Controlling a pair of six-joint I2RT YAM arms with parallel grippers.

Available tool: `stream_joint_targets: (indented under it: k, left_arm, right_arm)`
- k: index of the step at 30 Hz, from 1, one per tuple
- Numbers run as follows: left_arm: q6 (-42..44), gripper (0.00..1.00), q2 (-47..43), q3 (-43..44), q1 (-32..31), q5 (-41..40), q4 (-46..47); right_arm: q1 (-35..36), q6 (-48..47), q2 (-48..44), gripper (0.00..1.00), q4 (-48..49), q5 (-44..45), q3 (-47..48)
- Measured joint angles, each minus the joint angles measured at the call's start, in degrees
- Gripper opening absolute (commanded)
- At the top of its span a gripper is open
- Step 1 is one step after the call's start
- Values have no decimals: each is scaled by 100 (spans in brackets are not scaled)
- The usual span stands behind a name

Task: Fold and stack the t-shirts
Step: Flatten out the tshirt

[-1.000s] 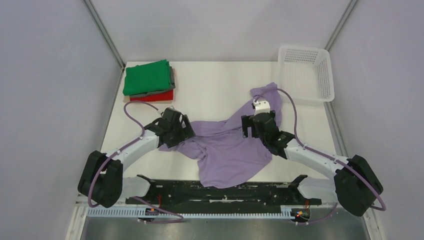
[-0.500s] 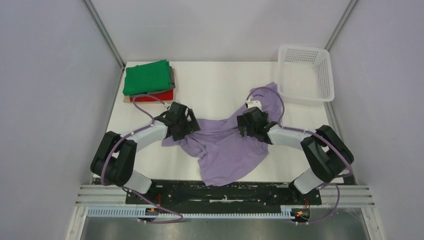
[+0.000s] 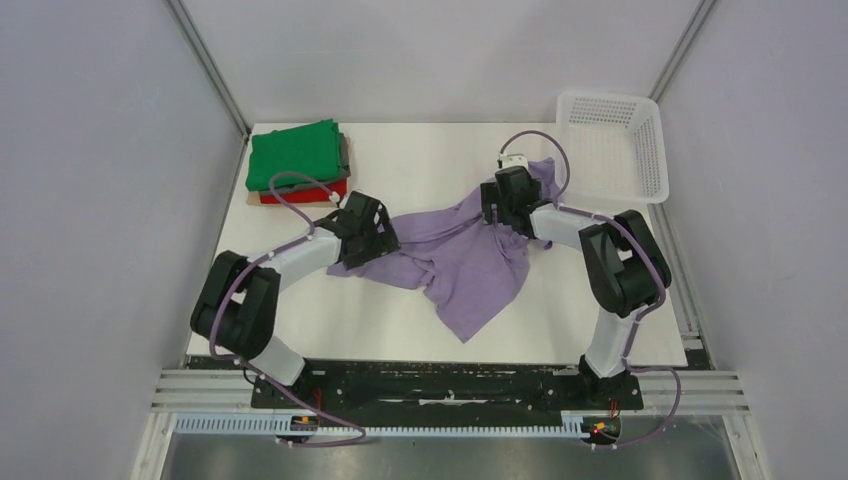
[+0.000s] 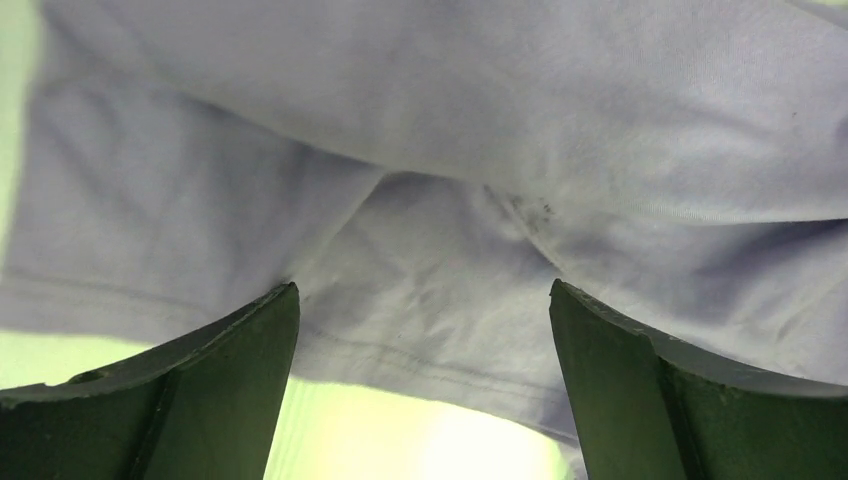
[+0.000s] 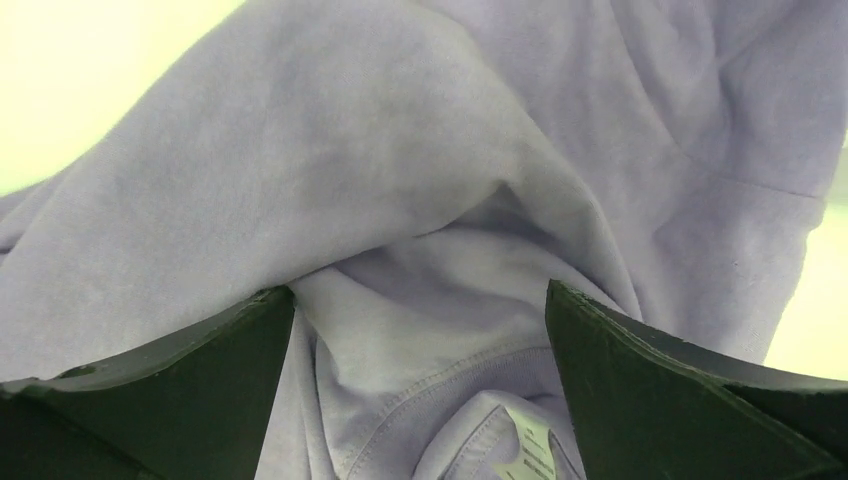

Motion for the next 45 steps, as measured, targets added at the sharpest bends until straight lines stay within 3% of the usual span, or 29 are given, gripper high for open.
stream_joint_targets:
  k: [5,9,14,25,29,36,39,41,44,45]
  left_arm:
    - [4,100,-876,-50,0,-461,-479]
    - [-76,100,-2070,-310,0,-876,-745]
    - [-256,100,-3016,-863,0,-1235,-1078]
    - [-474,100,-3840,-1425,0,-1421,-1561]
    - [-527,100,-4006,-1591,0,-1421,-1600]
    - [-573,100,-4107,-1718,0,-1335,-1593]
    - [-592,100,-4151,-1805,0,-1255,-1589]
    - [-595,100,-4164,-1858,0,-1231,-1589]
    - [-592,100,-4186,-1884,0,-1217,-1587]
    - [-592,100,-4207,-1893,0,-1220,-1585]
  right_arm:
    - [17,-83,-560,98,42,-387,-258]
    - [140,0,-1869,98,35,-846,-1104]
    - [968,-42,-2929,98,-385,-1115,-1497]
    - [3818,-317,-2721,91,-2452,-1663,-1615]
    - [4052,-240,-2710,81,-2605,-1556,-1827]
    - [4098,-149,-2347,76,-2406,-1132,-1934]
    - [4190,-98,-2205,70,-2291,-1036,-1904]
    - [4216,-66,-2162,60,-2218,-1003,-1891]
    - [4242,0,-2096,42,-2142,-1005,-1858]
    - [4251,26,-2087,30,-2100,-975,-1858]
